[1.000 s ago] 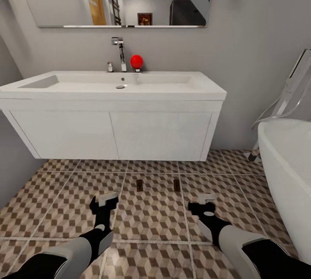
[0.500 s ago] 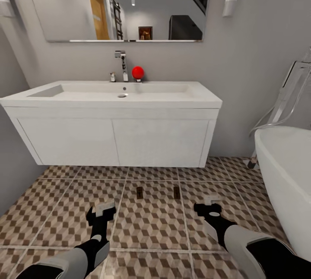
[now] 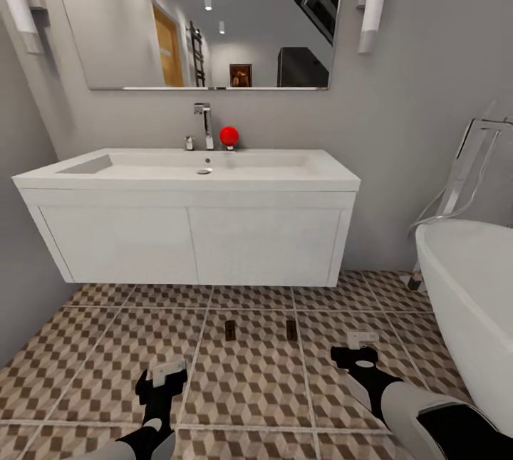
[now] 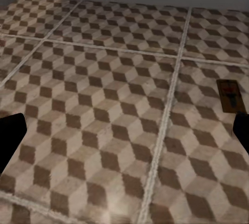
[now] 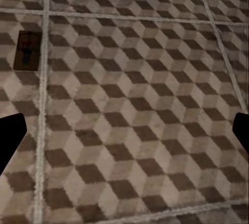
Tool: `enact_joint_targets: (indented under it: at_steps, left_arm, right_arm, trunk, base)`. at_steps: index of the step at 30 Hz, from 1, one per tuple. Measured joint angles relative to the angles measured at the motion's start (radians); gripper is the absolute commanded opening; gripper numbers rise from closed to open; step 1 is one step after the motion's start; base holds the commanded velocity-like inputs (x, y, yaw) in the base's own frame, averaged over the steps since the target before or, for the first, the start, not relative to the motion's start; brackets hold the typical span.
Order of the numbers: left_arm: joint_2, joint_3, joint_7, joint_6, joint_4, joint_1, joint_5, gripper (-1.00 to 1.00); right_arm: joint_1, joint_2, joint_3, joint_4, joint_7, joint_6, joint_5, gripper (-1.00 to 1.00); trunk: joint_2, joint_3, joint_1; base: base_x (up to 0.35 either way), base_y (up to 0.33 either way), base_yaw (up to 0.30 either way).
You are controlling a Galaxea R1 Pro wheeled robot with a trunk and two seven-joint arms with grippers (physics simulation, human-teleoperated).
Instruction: Take the four mousetraps from the cabinet in the bathroom and place them on the bathroom floor. Make sure all four end up on the same floor surface, and ensure that at least two of them are either under or directly next to the same bathroom sink.
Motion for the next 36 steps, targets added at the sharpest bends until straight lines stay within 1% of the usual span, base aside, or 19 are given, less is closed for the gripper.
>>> enact_joint_targets:
  at_steps: [6, 10, 15, 21, 22, 29, 36]
  left_arm:
    - [0.001, 0.000, 0.000, 0.004, 0.001, 0.034, 0.000, 1.00]
    - [0.001, 0.000, 0.000, 0.012, 0.001, 0.049, 0.000, 1.00]
    - [0.003, 0.000, 0.000, 0.038, 0.001, 0.079, 0.000, 1.00]
    - [0.005, 0.000, 0.000, 0.057, 0.001, 0.117, 0.000, 1.00]
    - [0.005, -0.001, 0.000, 0.057, 0.001, 0.117, 0.000, 1.00]
    - [0.007, 0.000, -0.001, 0.061, 0.001, 0.165, 0.001, 1.00]
    - [0.014, 0.000, -0.001, 0.066, 0.001, 0.187, 0.001, 1.00]
  right_arm:
    - [0.038, -0.031, 0.000, 0.000, 0.001, 0.003, 0.000, 1.00]
    - [0.056, -0.040, 0.000, 0.000, 0.001, 0.003, 0.000, 1.00]
    - [0.090, -0.052, 0.000, 0.000, 0.001, 0.002, -0.002, 1.00]
    - [0.141, -0.066, 0.000, 0.000, -0.001, 0.000, -0.005, 1.00]
    - [0.141, -0.066, 0.001, 0.000, -0.001, 0.000, -0.004, 1.00]
    - [0.187, -0.076, 0.000, 0.000, -0.001, 0.002, -0.005, 1.00]
    - [0.226, -0.093, 0.000, 0.000, 0.003, 0.001, -0.005, 1.00]
  trunk:
    - [0.001, 0.023, -0.003]
    - [0.002, 0.039, -0.004]
    - [0.004, 0.058, -0.007]
    - [0.045, 0.077, -0.030]
    - [0.052, 0.080, -0.033]
    - [0.101, 0.102, -0.060]
    - [0.150, 0.124, -0.087]
  base:
    - [0.000, 0.000, 0.000]
    - [0.000, 0.000, 0.000]
    - [0.000, 0.000, 0.000]
    - [0.000, 0.000, 0.000]
    - [0.000, 0.000, 0.000]
    - [0.000, 0.000, 0.000]
    - [0.000, 0.000, 0.000]
